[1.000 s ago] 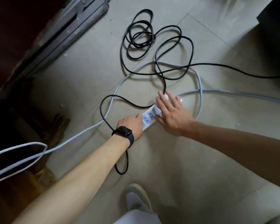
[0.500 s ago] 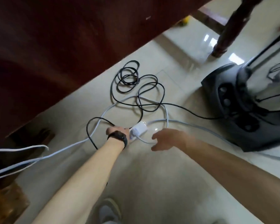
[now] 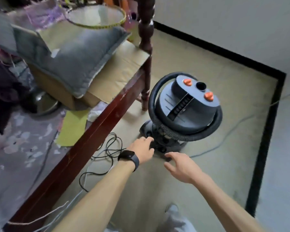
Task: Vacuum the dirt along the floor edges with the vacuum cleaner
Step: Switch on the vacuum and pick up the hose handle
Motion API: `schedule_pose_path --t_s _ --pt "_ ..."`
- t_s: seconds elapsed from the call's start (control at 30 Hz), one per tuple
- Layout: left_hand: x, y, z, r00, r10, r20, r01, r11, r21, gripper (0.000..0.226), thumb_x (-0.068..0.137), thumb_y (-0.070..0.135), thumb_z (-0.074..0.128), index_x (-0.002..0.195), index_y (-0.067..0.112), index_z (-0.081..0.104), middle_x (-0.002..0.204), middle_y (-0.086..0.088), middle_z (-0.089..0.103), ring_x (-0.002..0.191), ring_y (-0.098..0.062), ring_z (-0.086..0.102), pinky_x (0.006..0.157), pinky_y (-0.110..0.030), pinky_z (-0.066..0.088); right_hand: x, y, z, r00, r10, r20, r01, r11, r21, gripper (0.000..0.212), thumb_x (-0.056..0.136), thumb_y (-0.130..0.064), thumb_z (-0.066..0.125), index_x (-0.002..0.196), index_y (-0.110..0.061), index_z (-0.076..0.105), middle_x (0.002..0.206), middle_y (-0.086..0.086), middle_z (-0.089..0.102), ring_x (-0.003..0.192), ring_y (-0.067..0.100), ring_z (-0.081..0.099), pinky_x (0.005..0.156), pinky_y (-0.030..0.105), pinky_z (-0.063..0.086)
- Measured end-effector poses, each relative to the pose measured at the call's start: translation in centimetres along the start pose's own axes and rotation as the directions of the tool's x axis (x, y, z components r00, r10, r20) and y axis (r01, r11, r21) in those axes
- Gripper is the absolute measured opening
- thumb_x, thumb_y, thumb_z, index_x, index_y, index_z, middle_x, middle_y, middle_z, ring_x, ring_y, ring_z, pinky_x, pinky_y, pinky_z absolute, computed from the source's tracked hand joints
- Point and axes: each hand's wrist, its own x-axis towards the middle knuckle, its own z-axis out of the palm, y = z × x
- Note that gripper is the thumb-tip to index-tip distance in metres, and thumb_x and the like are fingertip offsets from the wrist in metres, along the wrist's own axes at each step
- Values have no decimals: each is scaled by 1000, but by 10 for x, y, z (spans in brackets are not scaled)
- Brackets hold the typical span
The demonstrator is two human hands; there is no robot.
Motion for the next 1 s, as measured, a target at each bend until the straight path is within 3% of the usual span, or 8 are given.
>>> schedule_pose_path --t_s 0.2,0.4,0.6,1.0 --pt "-48 131 -110 994 100 -52 -99 995 7 45 93 36 50 137 26 48 136 -7 53 125 -28 49 103 -43 42 -118 5 -155 958 69 -278 -30 989 144 47 103 -40 57 146 -21 57 148 -4 59 140 18 48 116 31 35" --pt "-64 194 -159 993 77 -91 -81 996 -37 43 95 36 51 136 27 49 134 -6 53 122 -25 51 104 -40 43 -169 31 -227 919 81 -387 39 956 292 46 103 -33 62 146 -18 57 147 -1 59 140 19 48 117 31 34" --pt "-58 204 -157 995 45 -85 -53 995 -89 40 95 31 54 135 23 52 131 -7 54 117 -23 54 101 -30 42 -164 62 -246 929 141 -343 -2 927 375 46 102 -28 62 145 -13 57 147 2 60 138 20 51 114 32 37" --pt "68 201 -178 999 6 32 -2 992 -129 41 96 31 52 136 21 50 132 -7 55 124 -23 49 104 -33 39 -58 113 -272 938 300 -176 -196 874 445 49 102 -33 59 148 -17 53 150 -1 58 139 16 51 110 27 38"
